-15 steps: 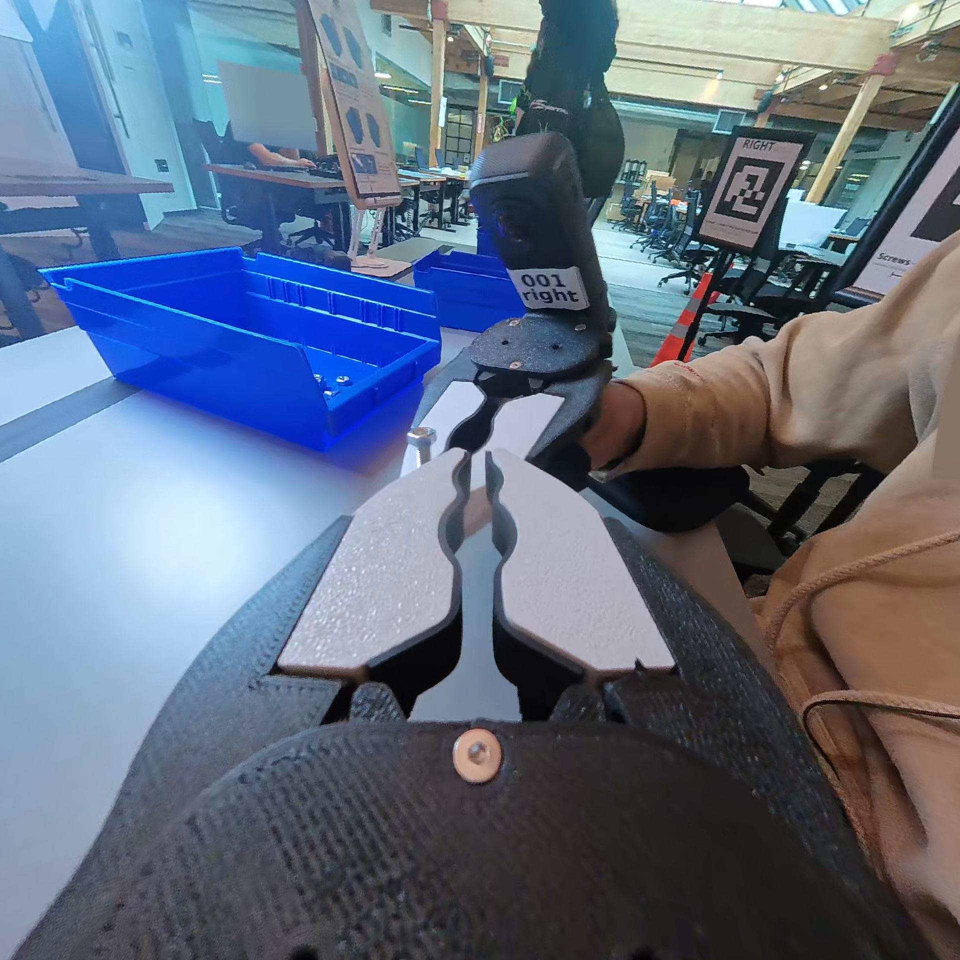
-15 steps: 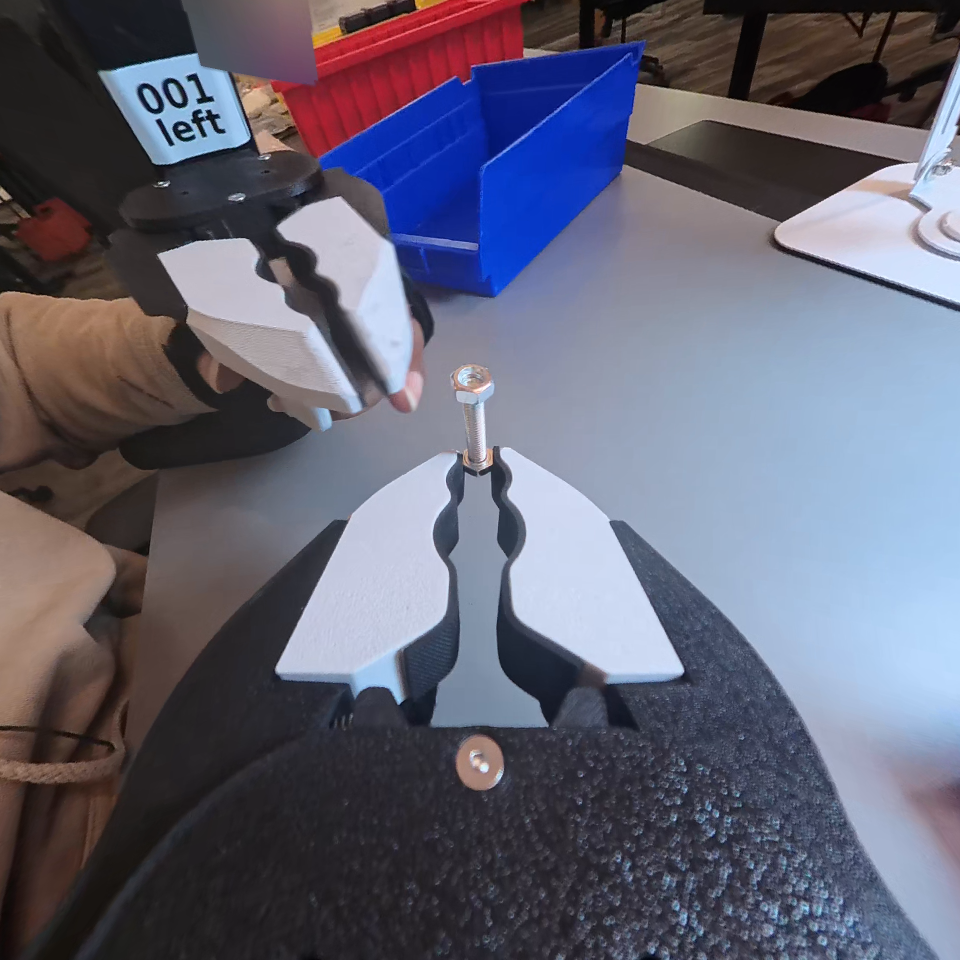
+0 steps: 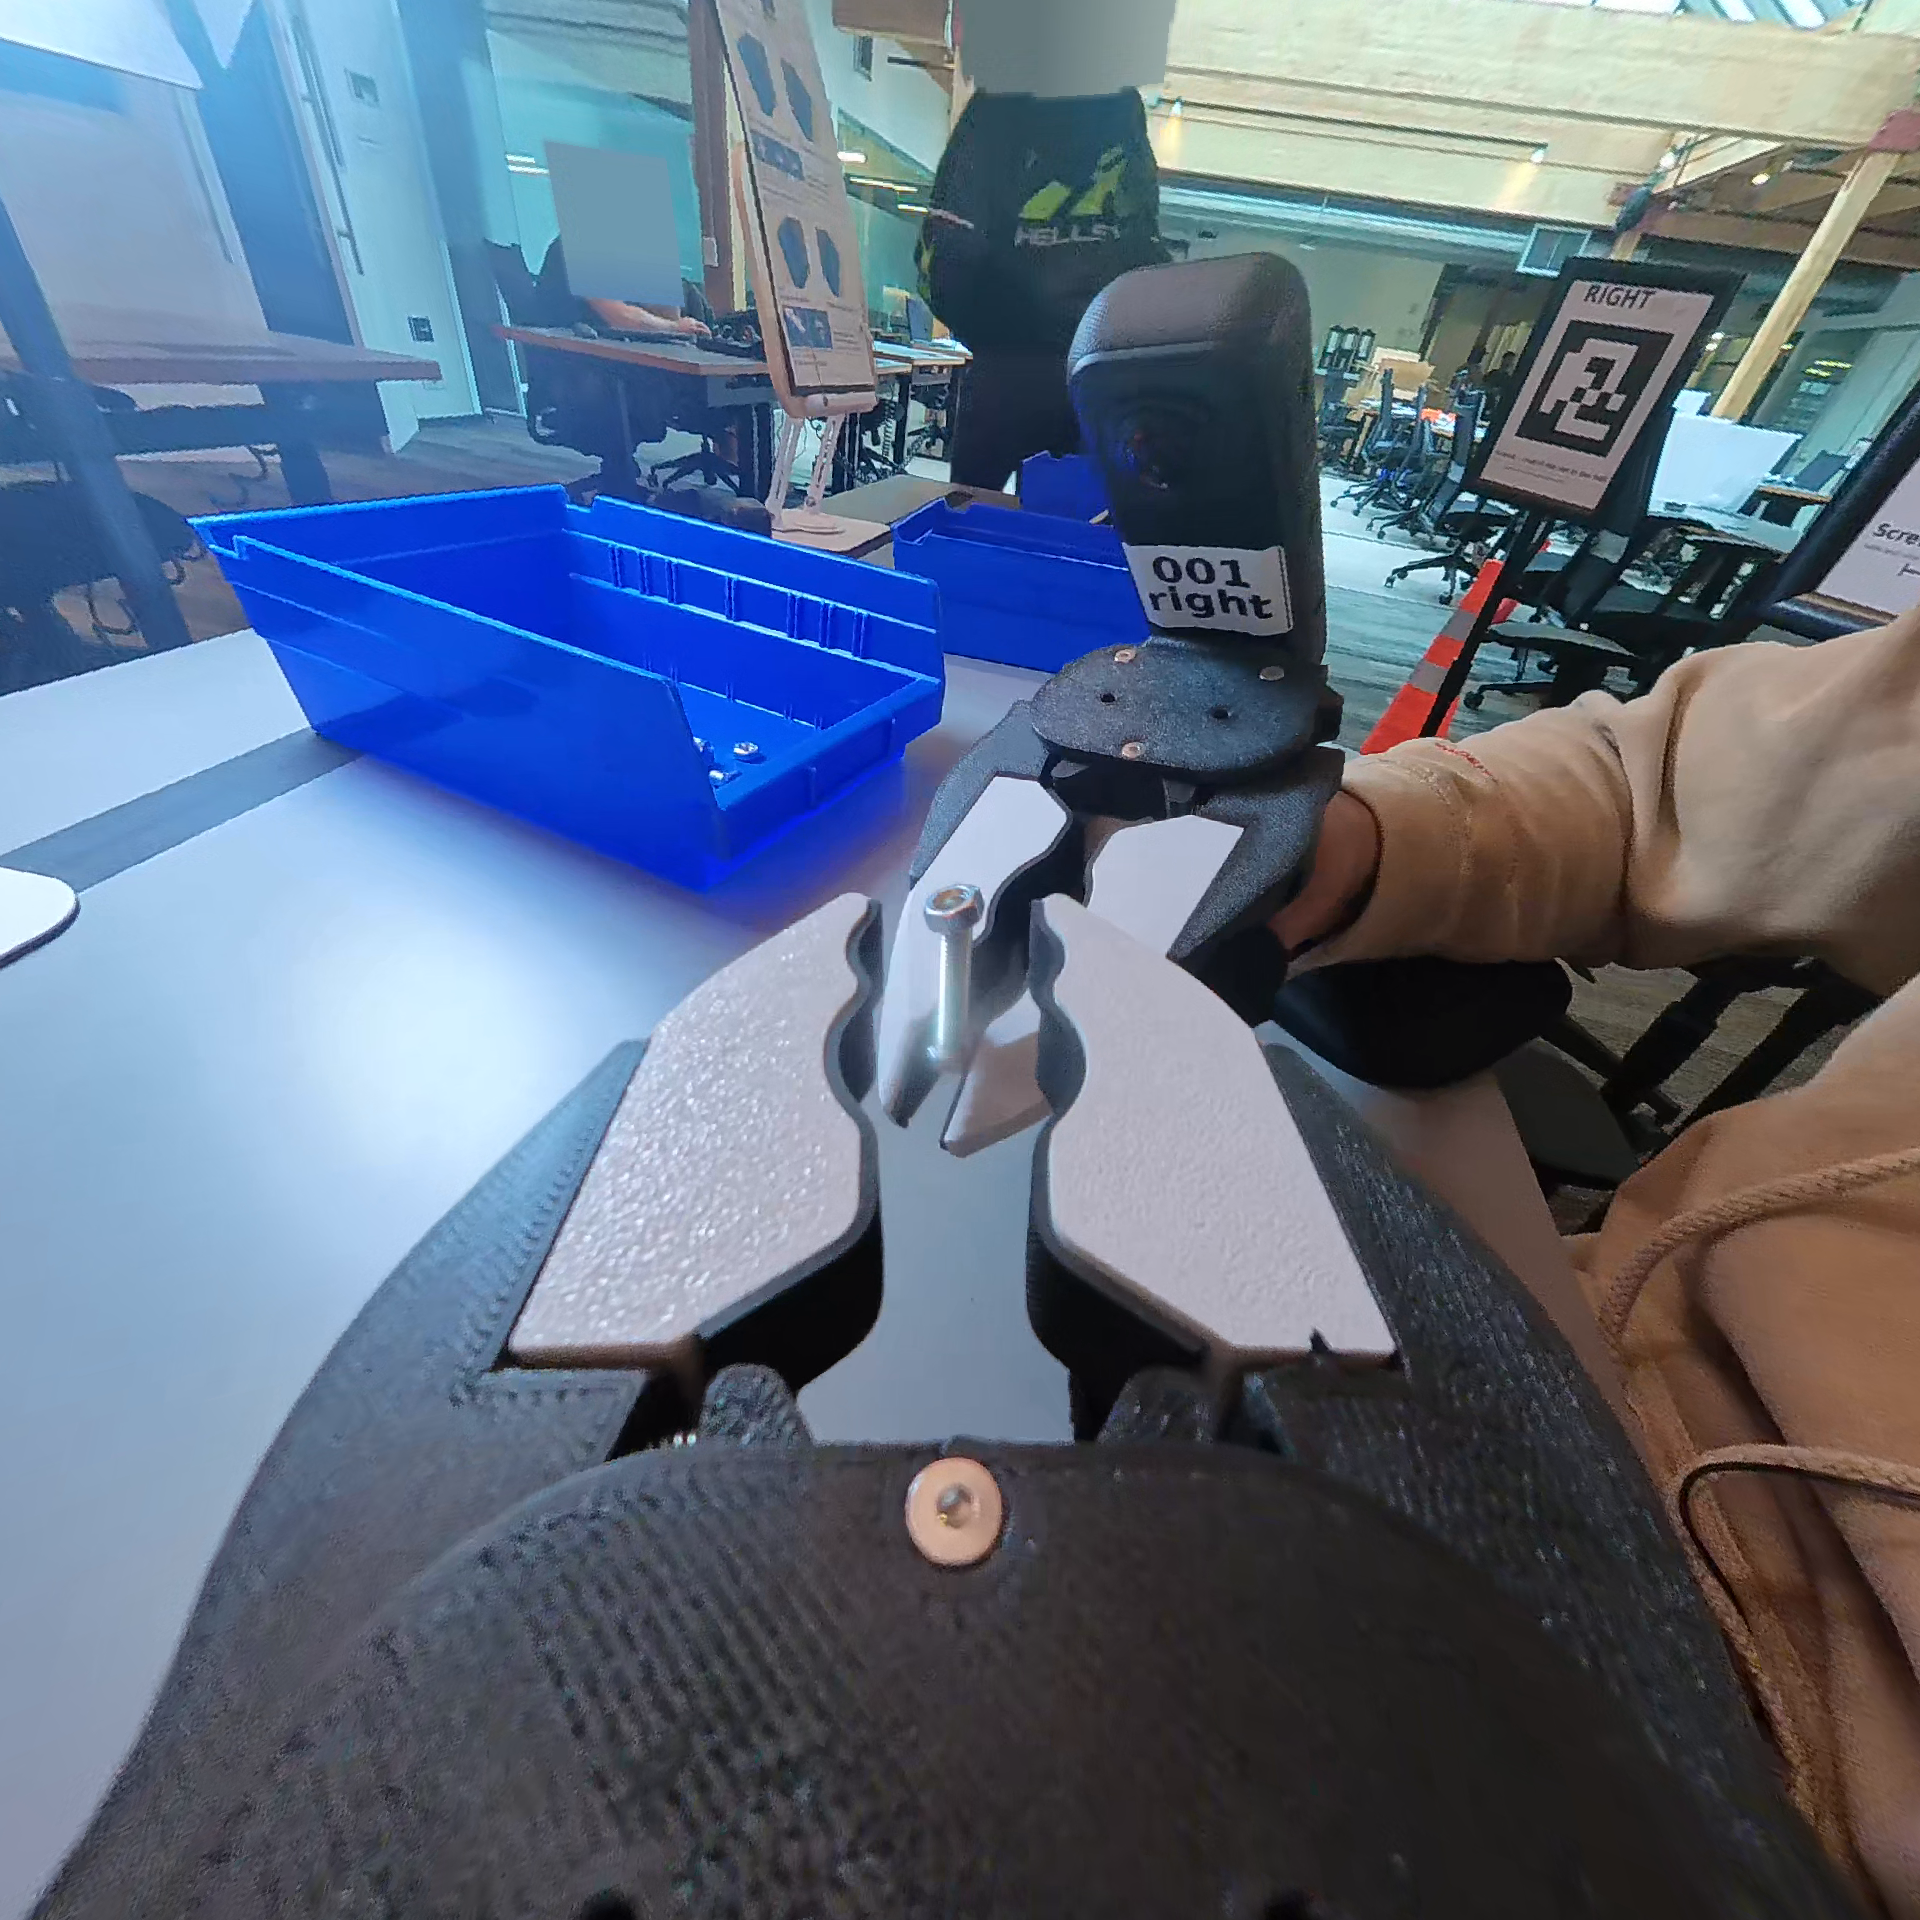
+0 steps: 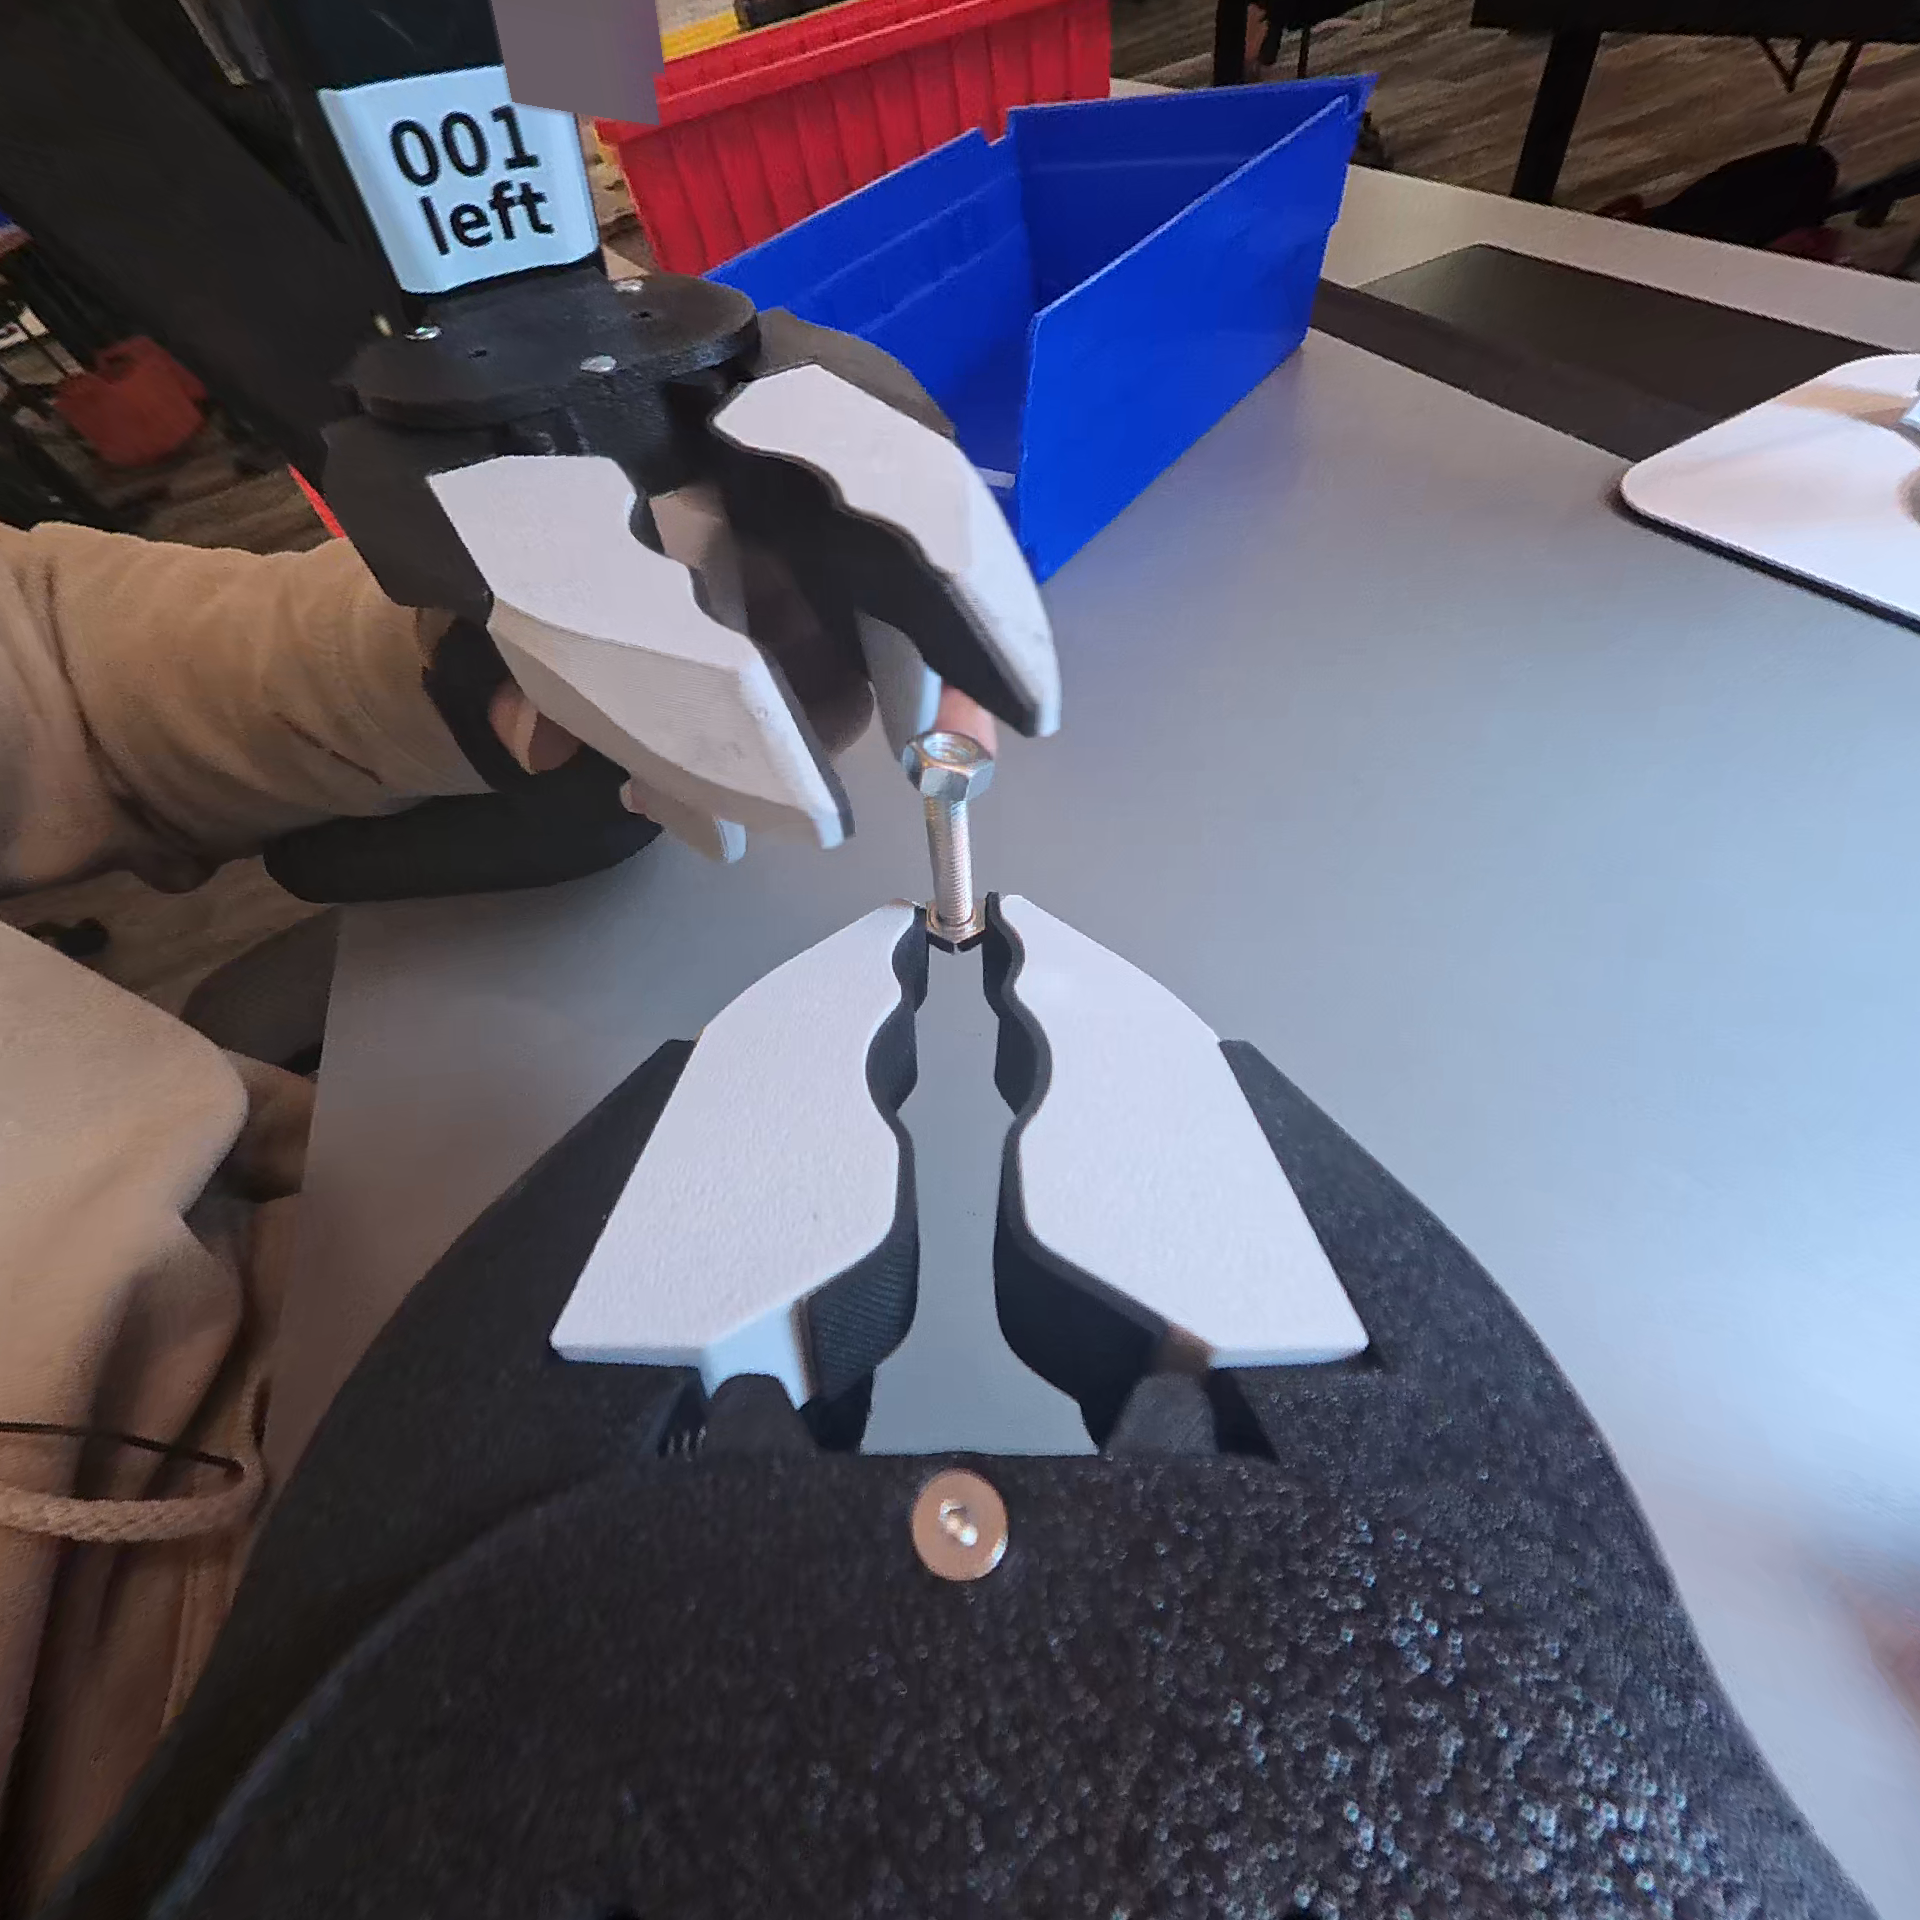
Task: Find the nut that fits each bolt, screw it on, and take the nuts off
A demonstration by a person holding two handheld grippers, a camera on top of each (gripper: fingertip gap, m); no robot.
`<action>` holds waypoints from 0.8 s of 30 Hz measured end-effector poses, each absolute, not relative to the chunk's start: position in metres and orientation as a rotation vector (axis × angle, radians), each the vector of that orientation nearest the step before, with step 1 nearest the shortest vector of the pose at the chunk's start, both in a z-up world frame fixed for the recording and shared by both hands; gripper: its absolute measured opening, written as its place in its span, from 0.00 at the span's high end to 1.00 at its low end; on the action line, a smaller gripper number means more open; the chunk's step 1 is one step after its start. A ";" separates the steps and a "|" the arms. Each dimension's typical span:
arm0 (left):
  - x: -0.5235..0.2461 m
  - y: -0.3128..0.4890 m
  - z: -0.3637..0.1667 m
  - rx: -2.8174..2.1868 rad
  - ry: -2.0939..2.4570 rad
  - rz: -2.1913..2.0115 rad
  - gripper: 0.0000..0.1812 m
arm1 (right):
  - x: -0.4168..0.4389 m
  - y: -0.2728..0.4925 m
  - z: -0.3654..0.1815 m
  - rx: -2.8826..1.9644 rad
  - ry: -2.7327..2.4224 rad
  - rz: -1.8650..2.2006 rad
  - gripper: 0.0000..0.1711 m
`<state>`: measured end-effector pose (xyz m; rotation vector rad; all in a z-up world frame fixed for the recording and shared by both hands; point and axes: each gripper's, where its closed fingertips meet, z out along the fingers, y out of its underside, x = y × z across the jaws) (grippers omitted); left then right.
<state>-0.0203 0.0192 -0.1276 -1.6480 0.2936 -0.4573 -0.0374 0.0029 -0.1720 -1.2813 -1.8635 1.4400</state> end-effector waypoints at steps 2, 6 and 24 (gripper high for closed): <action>-0.018 0.020 -0.130 -1.656 0.297 -0.478 0.83 | -0.037 0.000 -0.173 -1.265 -1.878 1.429 0.94; -0.015 0.017 -0.131 -1.670 0.295 -0.530 0.94 | -0.037 -0.003 -0.176 -1.230 -1.900 1.399 0.94; -0.071 0.015 -0.117 -1.643 0.235 -0.126 0.94 | -0.003 0.321 -0.177 -1.857 -1.815 0.265 0.94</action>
